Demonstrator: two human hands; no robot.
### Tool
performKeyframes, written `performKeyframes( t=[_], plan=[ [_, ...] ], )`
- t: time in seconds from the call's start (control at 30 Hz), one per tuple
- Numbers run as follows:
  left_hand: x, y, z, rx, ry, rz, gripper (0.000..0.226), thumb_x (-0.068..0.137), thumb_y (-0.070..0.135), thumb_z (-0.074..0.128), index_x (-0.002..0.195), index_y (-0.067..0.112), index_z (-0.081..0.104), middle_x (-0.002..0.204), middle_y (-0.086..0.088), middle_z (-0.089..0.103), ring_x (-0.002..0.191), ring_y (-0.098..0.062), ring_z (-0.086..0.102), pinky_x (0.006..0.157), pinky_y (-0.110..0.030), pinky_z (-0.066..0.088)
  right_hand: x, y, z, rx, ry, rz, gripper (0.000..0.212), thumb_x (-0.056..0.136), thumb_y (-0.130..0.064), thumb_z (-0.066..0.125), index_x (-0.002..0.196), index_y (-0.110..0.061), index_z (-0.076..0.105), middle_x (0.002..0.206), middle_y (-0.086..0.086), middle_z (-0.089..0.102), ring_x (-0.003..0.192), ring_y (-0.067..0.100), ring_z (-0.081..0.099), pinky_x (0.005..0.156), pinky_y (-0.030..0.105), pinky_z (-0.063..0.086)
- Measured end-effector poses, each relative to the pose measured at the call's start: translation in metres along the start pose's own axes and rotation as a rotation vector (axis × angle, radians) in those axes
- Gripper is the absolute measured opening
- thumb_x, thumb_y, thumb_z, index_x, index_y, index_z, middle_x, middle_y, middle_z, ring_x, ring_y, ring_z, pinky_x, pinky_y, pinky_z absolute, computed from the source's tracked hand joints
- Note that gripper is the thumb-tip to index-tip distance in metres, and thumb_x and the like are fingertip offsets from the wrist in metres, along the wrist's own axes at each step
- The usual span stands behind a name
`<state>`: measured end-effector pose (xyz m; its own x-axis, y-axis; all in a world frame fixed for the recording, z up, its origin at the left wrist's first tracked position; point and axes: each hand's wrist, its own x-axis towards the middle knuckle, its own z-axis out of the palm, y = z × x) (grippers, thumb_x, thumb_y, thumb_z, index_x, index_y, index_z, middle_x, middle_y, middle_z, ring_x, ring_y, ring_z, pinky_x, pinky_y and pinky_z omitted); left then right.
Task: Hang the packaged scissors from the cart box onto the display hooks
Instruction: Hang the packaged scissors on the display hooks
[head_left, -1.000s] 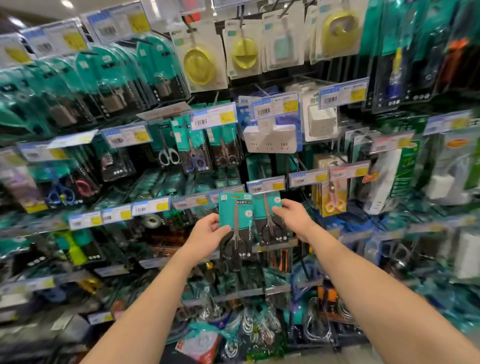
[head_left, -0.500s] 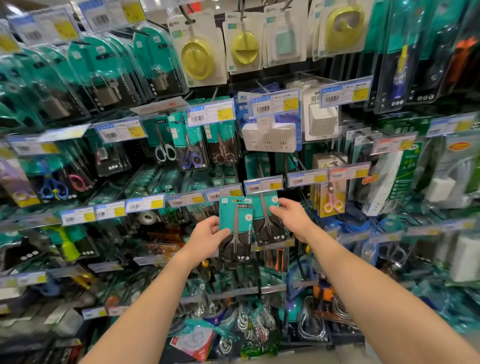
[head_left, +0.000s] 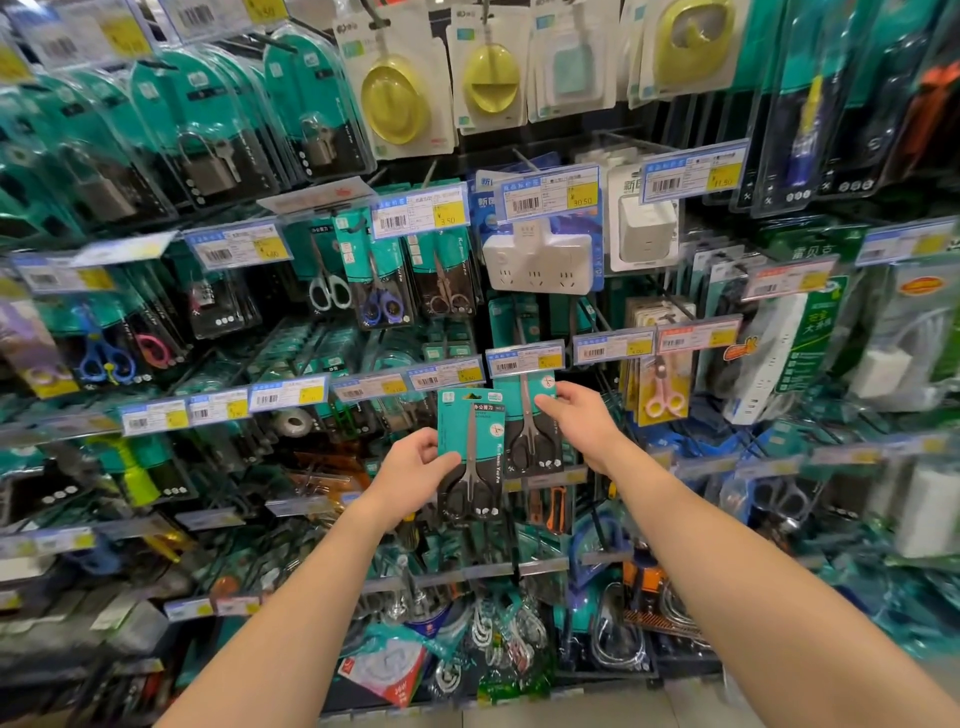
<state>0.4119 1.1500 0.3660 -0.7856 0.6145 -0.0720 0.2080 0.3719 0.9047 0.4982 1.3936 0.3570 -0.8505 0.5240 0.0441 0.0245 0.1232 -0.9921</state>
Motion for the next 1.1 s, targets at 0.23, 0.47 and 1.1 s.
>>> performKeyframes(
  t=[0.23, 0.47, 1.1],
  plan=[
    [0.001, 0.000, -0.001, 0.002, 0.009, -0.007, 0.019, 0.101, 0.016, 0.062, 0.120, 0.017, 0.062, 0.121, 0.004, 0.072, 0.110, -0.008, 0.070, 0.089, -0.031, 0.060, -0.003, 0.001, -0.001, -0.010, 0.022, -0.005, 0.026, 0.102, -0.013, 0.058, 0.125, -0.007, 0.068, 0.118, 0.004, 0.073, 0.107, 0.014, 0.069, 0.085, 0.021, 0.053],
    [0.002, -0.001, 0.000, 0.004, 0.014, -0.008, 0.017, 0.101, 0.016, 0.062, 0.118, 0.020, 0.063, 0.121, 0.003, 0.073, 0.110, -0.010, 0.070, 0.093, -0.037, 0.060, -0.003, 0.003, -0.001, -0.016, 0.050, -0.020, 0.026, 0.101, -0.013, 0.059, 0.125, -0.008, 0.068, 0.116, 0.002, 0.074, 0.106, 0.011, 0.069, 0.091, 0.025, 0.054],
    [0.004, -0.002, 0.020, 0.039, -0.022, -0.049, 0.022, 0.103, 0.015, 0.059, 0.124, 0.010, 0.060, 0.119, -0.001, 0.073, 0.085, -0.004, 0.068, 0.055, -0.011, 0.049, 0.031, 0.008, 0.009, -0.081, 0.178, 0.135, 0.023, 0.095, -0.030, 0.068, 0.110, -0.012, 0.067, 0.109, 0.007, 0.070, 0.104, 0.027, 0.065, 0.094, 0.043, 0.052]
  ],
)
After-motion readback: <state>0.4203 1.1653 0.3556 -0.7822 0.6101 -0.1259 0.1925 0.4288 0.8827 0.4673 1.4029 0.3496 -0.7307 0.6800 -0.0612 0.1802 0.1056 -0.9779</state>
